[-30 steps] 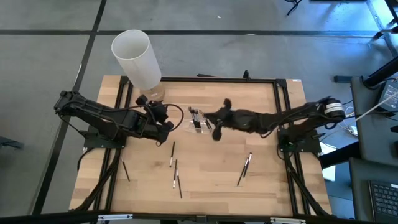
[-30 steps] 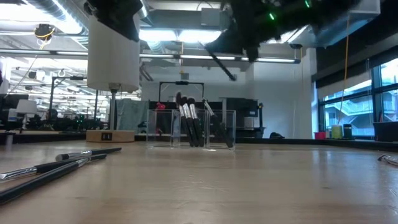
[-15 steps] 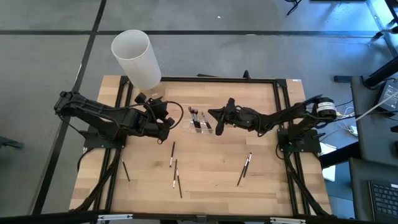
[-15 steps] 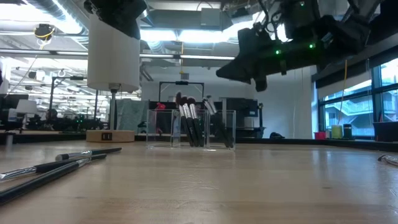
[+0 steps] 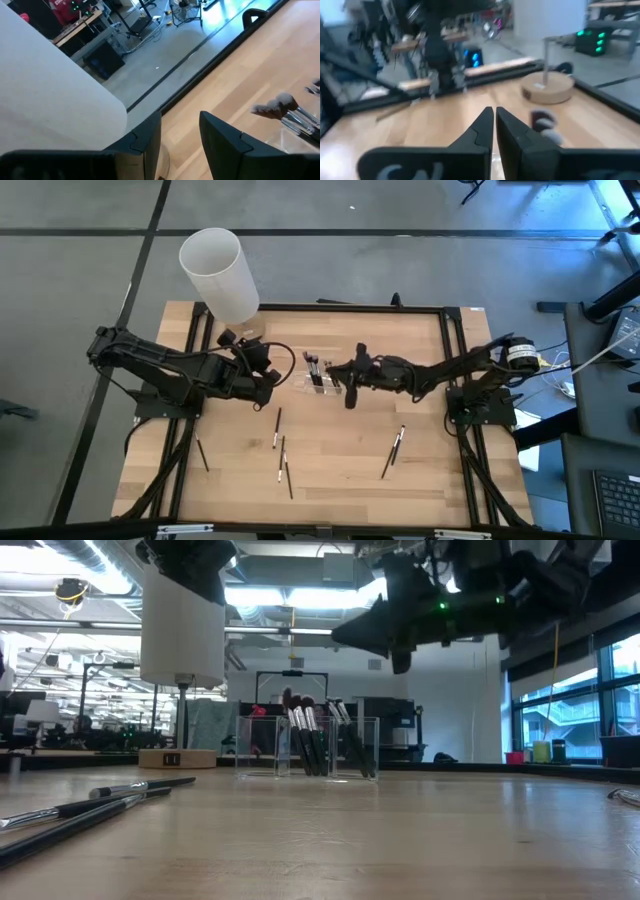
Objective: Put items in baskets/containers
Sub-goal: Put the black eyeshadow brush into the transparent organizer
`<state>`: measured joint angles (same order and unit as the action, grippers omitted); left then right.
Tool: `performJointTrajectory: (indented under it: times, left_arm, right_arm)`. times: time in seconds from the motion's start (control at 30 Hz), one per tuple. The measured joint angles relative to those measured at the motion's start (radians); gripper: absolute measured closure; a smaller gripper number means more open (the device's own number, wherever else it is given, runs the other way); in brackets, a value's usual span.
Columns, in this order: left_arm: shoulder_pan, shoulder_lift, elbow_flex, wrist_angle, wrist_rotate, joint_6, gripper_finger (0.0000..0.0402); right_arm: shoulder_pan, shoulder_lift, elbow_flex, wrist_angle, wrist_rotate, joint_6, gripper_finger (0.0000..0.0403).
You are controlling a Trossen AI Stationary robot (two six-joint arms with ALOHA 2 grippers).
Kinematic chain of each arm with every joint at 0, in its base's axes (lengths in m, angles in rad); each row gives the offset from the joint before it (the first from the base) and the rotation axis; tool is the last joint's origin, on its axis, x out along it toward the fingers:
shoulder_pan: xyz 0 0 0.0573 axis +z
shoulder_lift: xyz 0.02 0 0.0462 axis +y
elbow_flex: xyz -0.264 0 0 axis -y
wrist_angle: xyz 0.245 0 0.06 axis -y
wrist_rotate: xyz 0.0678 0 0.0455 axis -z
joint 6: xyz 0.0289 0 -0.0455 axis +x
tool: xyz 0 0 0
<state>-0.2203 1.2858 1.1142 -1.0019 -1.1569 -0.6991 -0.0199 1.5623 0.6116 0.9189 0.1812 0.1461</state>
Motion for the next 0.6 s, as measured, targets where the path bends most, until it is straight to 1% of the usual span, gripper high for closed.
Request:
performJointTrajectory:
  times: [0.07, 0.17, 0.27, 0.33, 0.47, 0.6]
  left_arm:
    - [0.000, 0.000, 0.000, 0.000, 0.027, -0.018, 0.0272]
    - [0.001, 0.000, 0.000, 0.000, 0.111, -0.054, 0.0272]
    - [0.007, 0.001, 0.000, -0.001, 0.186, -0.110, 0.0272]
    - [0.007, 0.015, 0.000, 0.000, 0.207, -0.155, 0.0272]
    - [-0.016, 0.081, 0.000, 0.000, 0.252, -0.224, 0.0272]
    - [-0.073, 0.185, -0.012, 0.006, 0.365, -0.341, 0.0272]
  right_arm:
    - [0.017, 0.000, 0.030, -0.069, -0.001, -0.031, 0.0382]
    - [0.034, 0.000, 0.077, -0.139, -0.001, -0.076, 0.0382]
    - [0.037, 0.000, 0.100, -0.149, 0.001, -0.119, 0.0382]
    - [0.037, -0.001, 0.115, -0.146, 0.001, -0.150, 0.0382]
    - [0.029, -0.015, 0.134, -0.148, 0.014, -0.226, 0.0382]
    - [0.006, -0.054, 0.135, -0.163, 0.065, -0.315, 0.0382]
